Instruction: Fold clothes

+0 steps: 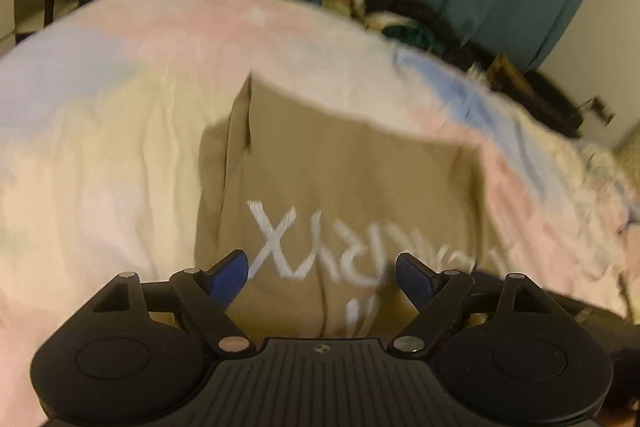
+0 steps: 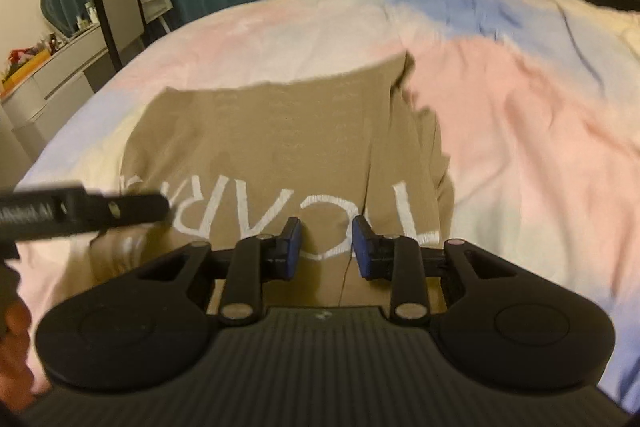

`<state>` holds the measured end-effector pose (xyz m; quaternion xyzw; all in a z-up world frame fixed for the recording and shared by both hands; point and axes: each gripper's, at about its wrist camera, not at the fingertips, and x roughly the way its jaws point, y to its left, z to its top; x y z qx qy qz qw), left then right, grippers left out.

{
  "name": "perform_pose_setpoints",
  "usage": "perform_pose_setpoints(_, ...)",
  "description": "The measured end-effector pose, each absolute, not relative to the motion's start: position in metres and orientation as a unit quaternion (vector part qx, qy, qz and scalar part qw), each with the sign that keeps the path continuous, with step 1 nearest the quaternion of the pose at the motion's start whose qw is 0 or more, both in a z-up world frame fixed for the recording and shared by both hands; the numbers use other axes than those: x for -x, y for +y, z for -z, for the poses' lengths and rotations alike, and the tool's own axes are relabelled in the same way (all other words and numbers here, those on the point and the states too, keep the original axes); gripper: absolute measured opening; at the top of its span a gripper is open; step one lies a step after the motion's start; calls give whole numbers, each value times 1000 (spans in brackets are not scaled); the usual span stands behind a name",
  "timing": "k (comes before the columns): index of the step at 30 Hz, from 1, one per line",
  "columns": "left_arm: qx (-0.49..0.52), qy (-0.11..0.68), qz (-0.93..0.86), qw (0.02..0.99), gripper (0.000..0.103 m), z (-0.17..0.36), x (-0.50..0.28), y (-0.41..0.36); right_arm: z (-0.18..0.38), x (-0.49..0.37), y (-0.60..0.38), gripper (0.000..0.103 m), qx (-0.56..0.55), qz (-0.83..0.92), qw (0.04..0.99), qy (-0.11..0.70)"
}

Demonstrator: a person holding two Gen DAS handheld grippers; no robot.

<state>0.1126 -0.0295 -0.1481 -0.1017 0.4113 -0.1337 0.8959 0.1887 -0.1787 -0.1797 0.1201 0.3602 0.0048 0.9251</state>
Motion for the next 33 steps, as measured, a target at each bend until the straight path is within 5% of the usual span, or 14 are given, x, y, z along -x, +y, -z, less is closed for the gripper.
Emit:
perform_pose_setpoints(9, 251, 390, 183, 867, 82, 122, -64, 11, 155, -153, -197, 34, -239, -19, 912, 333)
perform_pose_setpoints(10, 269, 392, 187, 860, 82, 123, -61, 15, 153, -147, -200, 48, -271, -34, 905, 328)
perform_pose_setpoints(11, 285, 397, 183, 853, 82, 127, -60, 19, 150, -142, -203, 76, -302, -49, 896, 322)
perform_pose_setpoints(13, 302, 404, 158, 849, 82, 134, -63, 24, 159, -141, -204, 94, -351, -61, 877, 324)
perform_pose_setpoints(23, 481, 445, 98, 749, 74, 199, -92, 41, 228, -161, -201, 92, -554, -82, 750, 352)
perform_pose_setpoints(29, 473, 424, 99, 766, 46, 193, -103, 42, 239, -172, -215, 72, -583, -27, 753, 304)
perform_pose_setpoints(33, 467, 410, 100, 777, 34, 188, -110, 43, 239, -181, -208, 67, -561, -10, 769, 307)
